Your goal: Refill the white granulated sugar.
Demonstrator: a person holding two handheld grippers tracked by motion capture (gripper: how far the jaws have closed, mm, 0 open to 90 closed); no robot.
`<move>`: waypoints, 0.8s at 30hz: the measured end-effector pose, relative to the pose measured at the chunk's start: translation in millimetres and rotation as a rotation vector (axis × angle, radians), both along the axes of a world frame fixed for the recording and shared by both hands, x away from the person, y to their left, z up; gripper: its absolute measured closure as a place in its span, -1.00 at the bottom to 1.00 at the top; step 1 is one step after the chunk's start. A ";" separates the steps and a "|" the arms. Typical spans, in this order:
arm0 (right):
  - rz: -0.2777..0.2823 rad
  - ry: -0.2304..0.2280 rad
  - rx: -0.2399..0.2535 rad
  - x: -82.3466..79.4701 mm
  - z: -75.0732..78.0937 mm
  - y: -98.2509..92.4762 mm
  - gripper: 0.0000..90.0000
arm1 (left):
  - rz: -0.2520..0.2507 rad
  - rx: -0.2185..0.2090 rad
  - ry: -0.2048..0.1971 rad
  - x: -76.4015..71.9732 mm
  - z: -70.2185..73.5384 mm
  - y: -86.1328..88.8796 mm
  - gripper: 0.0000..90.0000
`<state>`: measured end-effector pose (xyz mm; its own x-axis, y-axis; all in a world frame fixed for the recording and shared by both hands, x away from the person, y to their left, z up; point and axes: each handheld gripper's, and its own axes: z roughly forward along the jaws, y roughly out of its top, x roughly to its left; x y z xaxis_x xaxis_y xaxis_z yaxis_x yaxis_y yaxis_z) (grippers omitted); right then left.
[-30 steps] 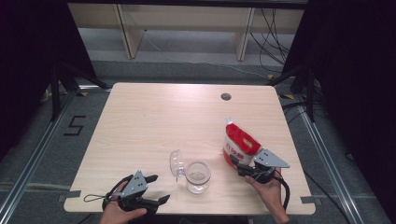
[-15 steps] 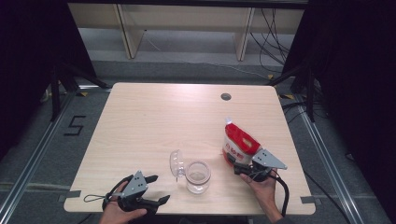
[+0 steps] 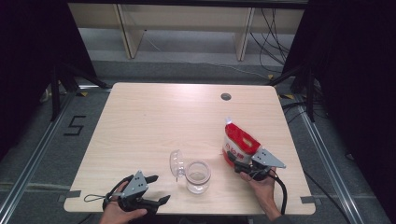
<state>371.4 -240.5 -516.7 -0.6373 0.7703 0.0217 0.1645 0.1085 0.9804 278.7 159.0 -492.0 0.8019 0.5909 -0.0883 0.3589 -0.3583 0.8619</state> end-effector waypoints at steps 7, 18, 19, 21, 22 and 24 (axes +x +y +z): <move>-0.004 0.007 -0.016 2.3 -0.2 -1.9 -0.21 | 0.005 0.004 -0.009 0.0 -0.5 -0.3 -0.55; 0.016 0.000 -0.015 3.4 0.4 -3.2 -0.11 | -0.013 0.021 0.006 0.4 -1.1 -0.4 -0.55; 0.024 -0.002 -0.014 4.3 -0.1 -3.2 -0.12 | -0.003 0.003 0.005 -0.3 -1.8 -1.9 -0.55; 0.013 -0.003 0.008 5.0 -0.7 -2.4 -0.09 | -0.012 0.036 -0.002 1.1 -1.2 0.3 -0.55; 0.020 -0.012 0.021 6.3 -1.1 -1.5 -0.05 | -0.012 0.033 -0.001 1.0 -1.4 0.2 -0.55; 0.019 0.005 0.012 5.3 -0.2 -1.4 -0.04 | -0.011 0.032 0.000 1.1 -1.6 0.1 -0.55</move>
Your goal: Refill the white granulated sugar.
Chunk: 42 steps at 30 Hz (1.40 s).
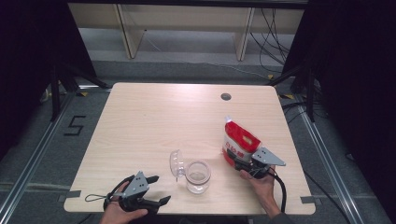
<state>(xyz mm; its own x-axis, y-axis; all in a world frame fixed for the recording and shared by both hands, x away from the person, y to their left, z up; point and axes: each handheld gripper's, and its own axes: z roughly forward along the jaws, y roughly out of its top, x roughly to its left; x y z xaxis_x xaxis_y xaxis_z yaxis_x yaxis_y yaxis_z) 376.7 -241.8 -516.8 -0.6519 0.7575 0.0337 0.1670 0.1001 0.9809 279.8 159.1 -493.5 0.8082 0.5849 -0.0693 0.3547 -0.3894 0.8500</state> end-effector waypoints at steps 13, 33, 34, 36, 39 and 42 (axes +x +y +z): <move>-0.020 0.009 -0.035 -2.6 5.8 3.0 0.03 | 0.001 -0.021 -0.001 -1.4 -0.4 -3.0 -0.55; -0.045 -0.013 -0.064 -19.2 29.7 -9.4 0.06 | -0.014 0.011 -0.002 -0.3 0.7 -1.3 -0.55; -0.040 -0.035 -0.087 -22.6 34.5 -10.8 0.06 | -0.015 0.013 -0.002 -0.2 0.9 -1.1 -0.55; -0.037 -0.092 -0.115 -26.5 41.3 -11.3 0.06 | -0.013 0.020 -0.011 0.1 1.1 -0.3 -0.55; -0.032 -0.107 -0.134 -37.9 50.8 -9.4 0.06 | -0.008 0.029 -0.011 0.6 1.5 1.2 -0.55; -0.007 -0.153 -0.181 -44.7 55.8 -7.8 0.06 | -0.010 0.020 -0.009 0.3 1.5 0.7 -0.55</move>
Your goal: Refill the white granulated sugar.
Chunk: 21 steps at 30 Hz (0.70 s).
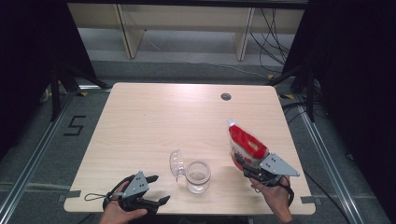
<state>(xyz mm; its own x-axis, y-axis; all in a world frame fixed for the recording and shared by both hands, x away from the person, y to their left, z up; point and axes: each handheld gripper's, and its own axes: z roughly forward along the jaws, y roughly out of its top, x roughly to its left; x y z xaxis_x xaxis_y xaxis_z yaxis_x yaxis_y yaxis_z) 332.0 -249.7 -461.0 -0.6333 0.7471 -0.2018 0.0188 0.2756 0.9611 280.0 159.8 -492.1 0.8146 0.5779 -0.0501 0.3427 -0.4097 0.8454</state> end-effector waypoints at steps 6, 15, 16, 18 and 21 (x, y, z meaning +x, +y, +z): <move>0.018 -0.024 -0.081 -17.5 7.6 10.1 0.06 | 0.000 0.009 -0.002 0.6 -0.1 0.6 -0.55; 0.028 -0.063 -0.227 -40.3 16.5 19.3 0.07 | -0.005 0.003 0.003 1.1 0.4 1.2 -0.56; 0.032 -0.052 -0.246 -42.9 16.8 20.4 0.07 | 0.001 0.000 -0.001 0.7 0.0 0.7 -0.56; 0.034 -0.067 -0.288 -45.5 17.7 22.0 0.07 | 0.000 0.002 -0.001 0.5 0.0 0.8 -0.56; 0.030 -0.077 -0.324 -49.7 18.2 25.3 0.07 | -0.004 0.002 0.003 1.1 0.4 1.2 -0.56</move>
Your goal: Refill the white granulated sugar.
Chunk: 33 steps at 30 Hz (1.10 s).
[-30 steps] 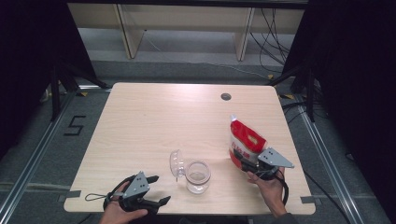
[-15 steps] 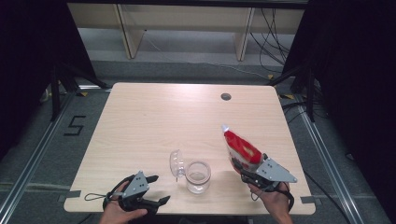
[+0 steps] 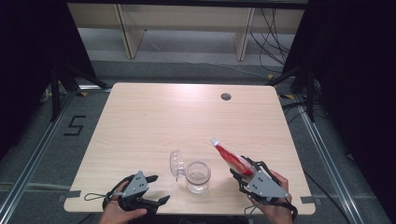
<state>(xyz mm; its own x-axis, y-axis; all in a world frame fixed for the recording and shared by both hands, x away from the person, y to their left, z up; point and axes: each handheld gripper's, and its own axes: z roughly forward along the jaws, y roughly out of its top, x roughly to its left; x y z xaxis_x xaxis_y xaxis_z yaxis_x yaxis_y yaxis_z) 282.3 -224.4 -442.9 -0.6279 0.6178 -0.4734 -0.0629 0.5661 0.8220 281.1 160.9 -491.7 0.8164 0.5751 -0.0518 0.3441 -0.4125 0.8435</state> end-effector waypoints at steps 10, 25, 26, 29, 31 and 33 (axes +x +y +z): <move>0.001 -0.055 -0.171 -7.8 3.8 5.5 0.07 | 0.002 -0.002 0.000 0.2 -0.3 -0.1 -0.56; 0.014 -0.236 -0.498 -18.1 9.0 23.6 0.08 | 0.016 -0.021 0.013 1.4 -1.1 1.6 -0.56; 0.006 -0.222 -0.501 -19.4 6.6 25.4 0.08 | 0.015 -0.023 0.013 1.5 -1.2 1.5 -0.56; -0.001 -0.243 -0.542 -20.8 4.2 28.3 0.08 | 0.019 -0.018 0.012 1.4 -1.5 1.2 -0.56; 0.003 -0.242 -0.541 -20.8 4.0 28.9 0.08 | 0.021 -0.019 0.015 1.2 -1.7 1.1 -0.56; -0.004 -0.256 -0.559 -22.1 3.5 30.1 0.08 | 0.018 -0.016 0.011 1.5 -1.4 1.3 -0.56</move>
<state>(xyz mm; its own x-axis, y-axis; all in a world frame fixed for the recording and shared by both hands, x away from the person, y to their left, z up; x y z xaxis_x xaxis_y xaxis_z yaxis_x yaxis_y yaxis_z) 260.2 -194.3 -439.4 -0.4495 0.2339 -0.8621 -0.2165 0.9078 0.3592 282.6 162.3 -493.1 0.8050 0.5891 -0.0698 0.3605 -0.3923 0.8463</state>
